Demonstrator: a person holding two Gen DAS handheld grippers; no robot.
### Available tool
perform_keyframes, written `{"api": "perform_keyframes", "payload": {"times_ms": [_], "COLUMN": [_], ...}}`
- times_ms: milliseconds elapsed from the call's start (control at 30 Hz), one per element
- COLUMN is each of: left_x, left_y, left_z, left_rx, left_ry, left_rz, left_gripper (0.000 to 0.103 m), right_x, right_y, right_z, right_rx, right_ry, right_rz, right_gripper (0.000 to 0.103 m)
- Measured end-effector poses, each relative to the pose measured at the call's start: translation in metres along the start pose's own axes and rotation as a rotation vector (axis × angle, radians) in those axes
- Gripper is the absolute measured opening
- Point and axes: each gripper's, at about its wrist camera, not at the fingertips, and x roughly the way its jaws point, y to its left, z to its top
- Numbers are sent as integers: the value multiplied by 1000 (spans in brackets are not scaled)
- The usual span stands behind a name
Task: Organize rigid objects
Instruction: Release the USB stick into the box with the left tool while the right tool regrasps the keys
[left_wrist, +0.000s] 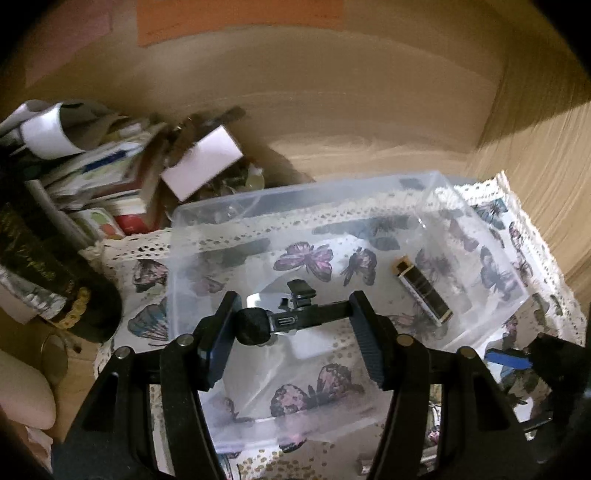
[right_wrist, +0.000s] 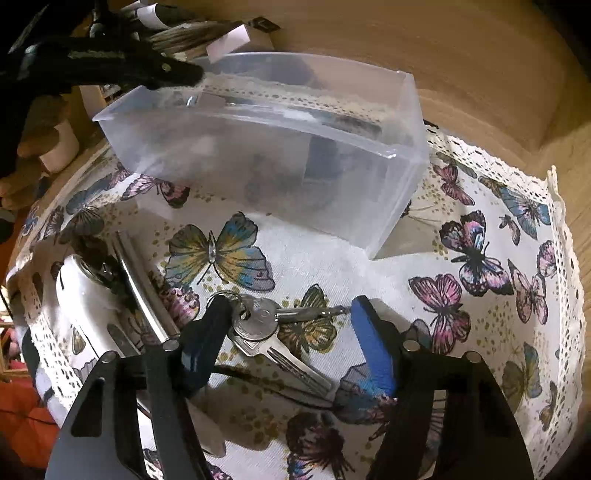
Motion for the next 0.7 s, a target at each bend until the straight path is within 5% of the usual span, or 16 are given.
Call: {"api": "perform_keyframes", "payload": {"times_ms": [300,400,700], "left_x": [23,22,-14], "left_y": [-8,-10,-21], "left_z": [4,3,-1], "left_rx": [31,29,67], "left_ry": [70,79,-8], "left_rz": [13,10,31], "left_gripper": [60,70,84], "right_x": [-5,-17,-63], "right_y": [3,2,3], "right_z": [-3,-5,1], "right_rx": [15,31,61], "right_ry": [-22,-54,-187], "right_rz": [-10,-6,-21], "right_gripper": [59,59,59]}}
